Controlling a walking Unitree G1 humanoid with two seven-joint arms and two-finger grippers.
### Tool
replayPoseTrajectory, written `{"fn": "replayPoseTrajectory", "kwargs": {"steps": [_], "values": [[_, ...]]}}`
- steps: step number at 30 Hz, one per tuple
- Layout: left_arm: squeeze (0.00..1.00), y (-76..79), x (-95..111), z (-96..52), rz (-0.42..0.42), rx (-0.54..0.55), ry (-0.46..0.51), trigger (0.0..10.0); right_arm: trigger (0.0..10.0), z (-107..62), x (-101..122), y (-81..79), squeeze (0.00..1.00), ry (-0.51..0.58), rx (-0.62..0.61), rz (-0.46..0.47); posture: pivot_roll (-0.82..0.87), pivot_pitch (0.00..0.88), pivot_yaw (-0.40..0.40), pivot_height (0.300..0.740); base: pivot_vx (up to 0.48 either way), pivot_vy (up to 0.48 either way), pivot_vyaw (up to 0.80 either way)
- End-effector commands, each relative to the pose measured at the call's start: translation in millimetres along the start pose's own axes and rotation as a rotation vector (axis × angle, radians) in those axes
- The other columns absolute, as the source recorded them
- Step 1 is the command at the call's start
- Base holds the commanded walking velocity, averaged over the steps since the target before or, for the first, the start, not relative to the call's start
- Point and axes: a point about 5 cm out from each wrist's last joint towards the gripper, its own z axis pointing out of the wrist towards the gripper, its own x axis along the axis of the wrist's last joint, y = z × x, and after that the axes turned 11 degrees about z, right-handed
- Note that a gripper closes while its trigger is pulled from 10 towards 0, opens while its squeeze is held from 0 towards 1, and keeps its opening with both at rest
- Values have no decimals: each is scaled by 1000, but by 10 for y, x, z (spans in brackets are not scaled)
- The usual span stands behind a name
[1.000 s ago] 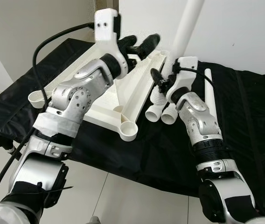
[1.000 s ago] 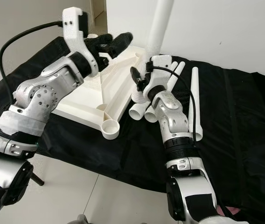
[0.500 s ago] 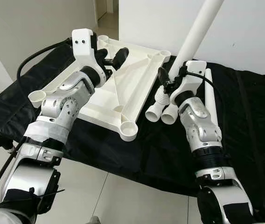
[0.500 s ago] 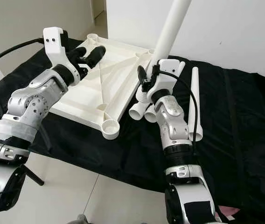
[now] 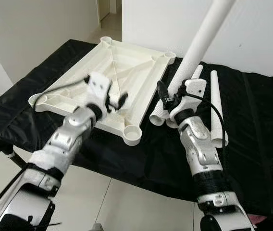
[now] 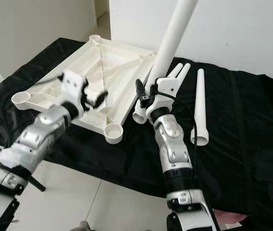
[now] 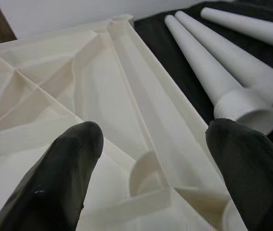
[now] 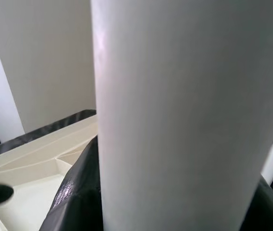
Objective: Building children table
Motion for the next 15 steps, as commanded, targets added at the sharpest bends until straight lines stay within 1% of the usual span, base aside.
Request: {"fn": "replayPoseTrajectory", "kwargs": {"steps": [1,2,3,4,5,6,7,9,10,12,15], "values": [[0,-1,31,-2,27,-18,24,10000,10000,-28,51,0,0,41,2,6,3,37,5,740,0,0,0],[0,4,41,-13,26,-17,37,10000,10000,-67,36,17,0,42,-4,-7,-3,37,11,740,0,0,0],[0,4,41,-13,26,-17,37,10000,10000,-67,36,17,0,42,-4,-7,-3,37,11,740,0,0,0],[0,2,38,-23,12,1,39,10000,10000,-118,14,34,0,42,-5,-26,-7,37,11,740,0,0,0],[0,-4,31,-39,-23,27,48,10000,10000,-168,-11,54,0,41,-12,-45,-14,37,14,740,0,0,0],[0,-19,32,-59,-26,73,61,10000,10000,-207,-29,68,0,43,-21,-57,-18,34,16,740,0,0,0],[0,-23,23,-73,-47,108,72,10000,10000,-237,-41,77,0,47,-30,-62,-20,33,17,740,0,0,0],[0,-19,18,-97,-72,161,93,10000,10000,-274,-59,74,0,49,-36,-76,-22,32,16,740,0,0,0],[0,-19,18,-97,-72,161,93,10000,10000,-274,-59,74,0,49,-36,-76,-22,32,16,740,0,0,0],[0,-3,-13,-124,-70,217,108,10000,10000,-333,-92,56,0,49,-41,-91,-23,29,15,740,0,0,0],[0,1,-26,-129,-68,230,105,10000,10000,-344,-102,62,0,49,-54,-100,-23,27,10,740,0,0,0]]}}
